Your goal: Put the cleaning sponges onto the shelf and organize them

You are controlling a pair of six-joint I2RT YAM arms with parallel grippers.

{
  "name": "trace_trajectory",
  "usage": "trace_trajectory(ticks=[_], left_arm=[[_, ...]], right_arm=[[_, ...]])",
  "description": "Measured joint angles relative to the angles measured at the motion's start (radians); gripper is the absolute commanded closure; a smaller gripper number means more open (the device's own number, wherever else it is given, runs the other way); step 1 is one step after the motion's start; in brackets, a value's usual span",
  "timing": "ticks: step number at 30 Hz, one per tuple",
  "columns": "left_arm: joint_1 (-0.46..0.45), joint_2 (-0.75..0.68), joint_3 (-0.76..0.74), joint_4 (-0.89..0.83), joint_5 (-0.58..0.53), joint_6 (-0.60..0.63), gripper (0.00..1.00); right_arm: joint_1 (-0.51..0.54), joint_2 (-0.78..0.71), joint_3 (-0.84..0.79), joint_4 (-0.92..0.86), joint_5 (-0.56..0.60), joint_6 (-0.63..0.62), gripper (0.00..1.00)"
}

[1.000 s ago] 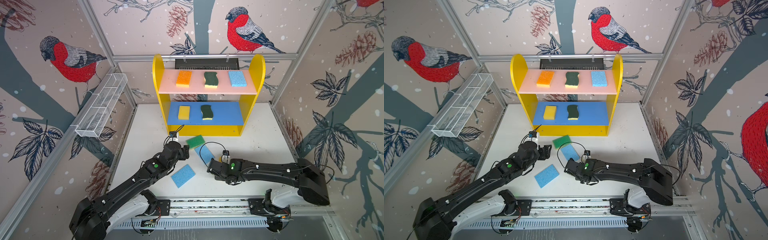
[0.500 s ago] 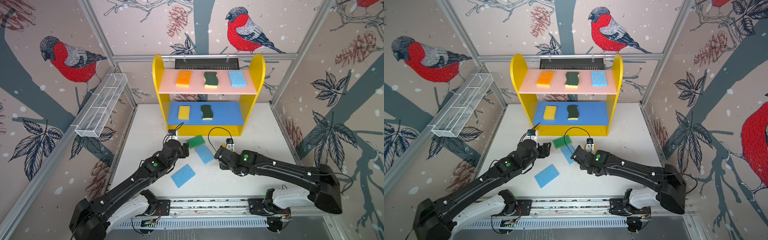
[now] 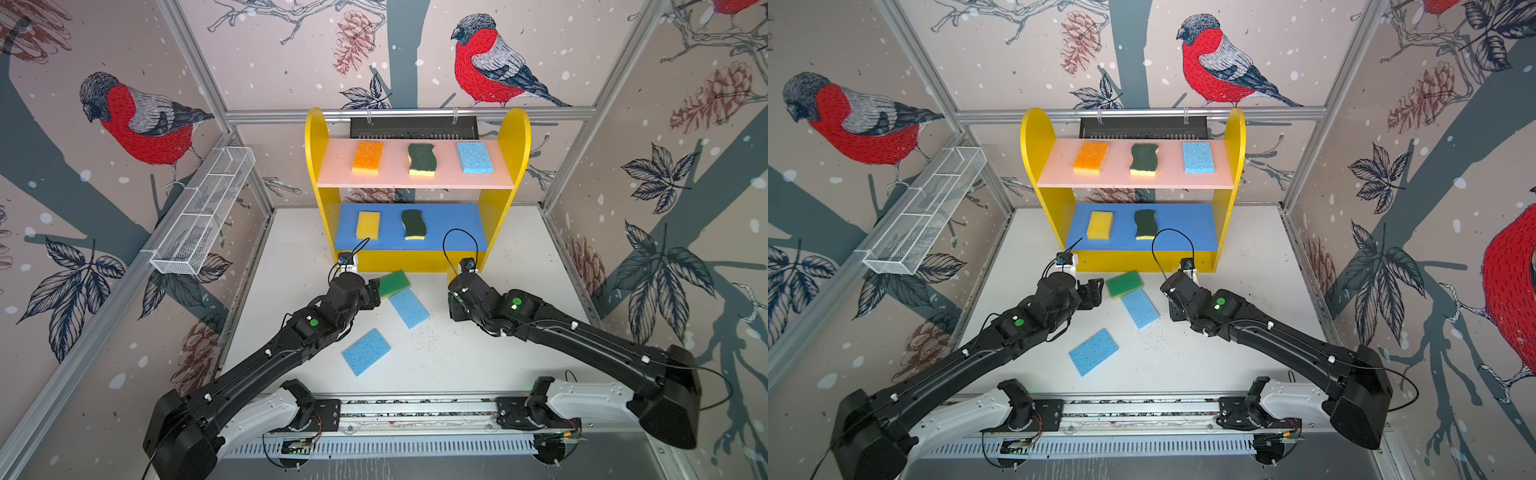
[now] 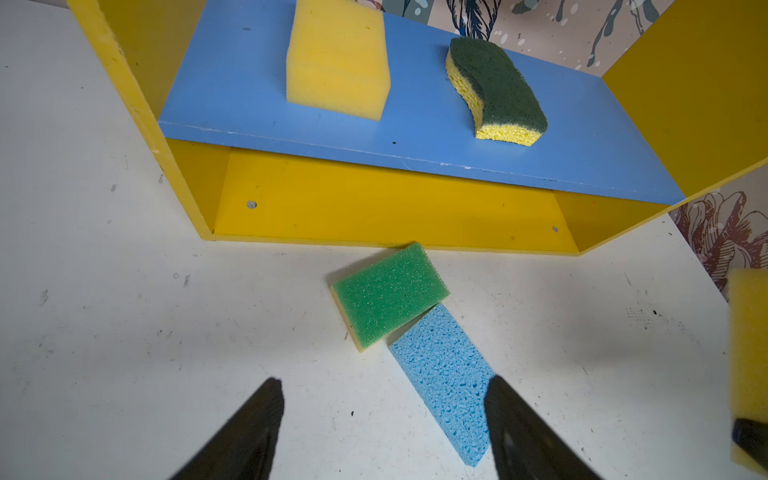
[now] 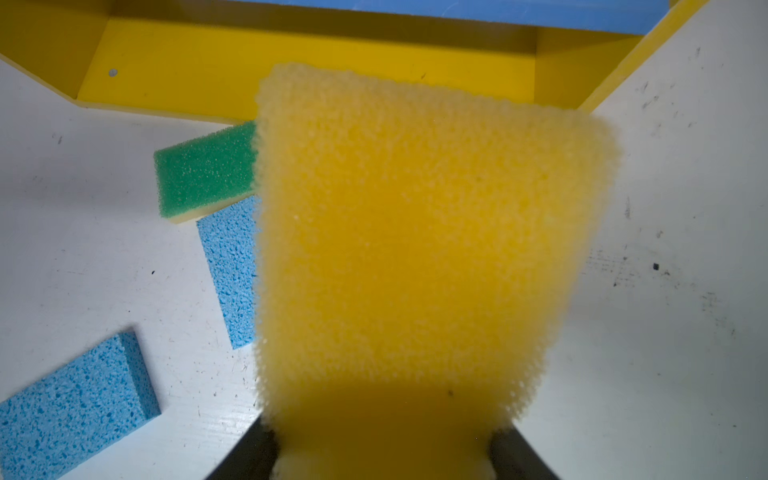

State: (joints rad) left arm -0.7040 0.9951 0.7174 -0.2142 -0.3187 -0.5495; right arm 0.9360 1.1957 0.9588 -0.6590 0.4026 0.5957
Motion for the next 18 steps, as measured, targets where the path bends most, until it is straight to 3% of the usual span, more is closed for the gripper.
trace_trajectory(ticks=[9, 18], left_arm=[[0.008, 0.023, 0.026, 0.008, -0.021, 0.008, 0.23], [0.014, 0.039, 0.064, 0.007, -0.026, 0.027, 0.23]], right_arm=[[-0.088, 0.005, 0.043, 0.075, -0.027, -0.151, 0.40], [-0.170, 0.117, 0.126, 0.109, -0.050, -0.251, 0.41]])
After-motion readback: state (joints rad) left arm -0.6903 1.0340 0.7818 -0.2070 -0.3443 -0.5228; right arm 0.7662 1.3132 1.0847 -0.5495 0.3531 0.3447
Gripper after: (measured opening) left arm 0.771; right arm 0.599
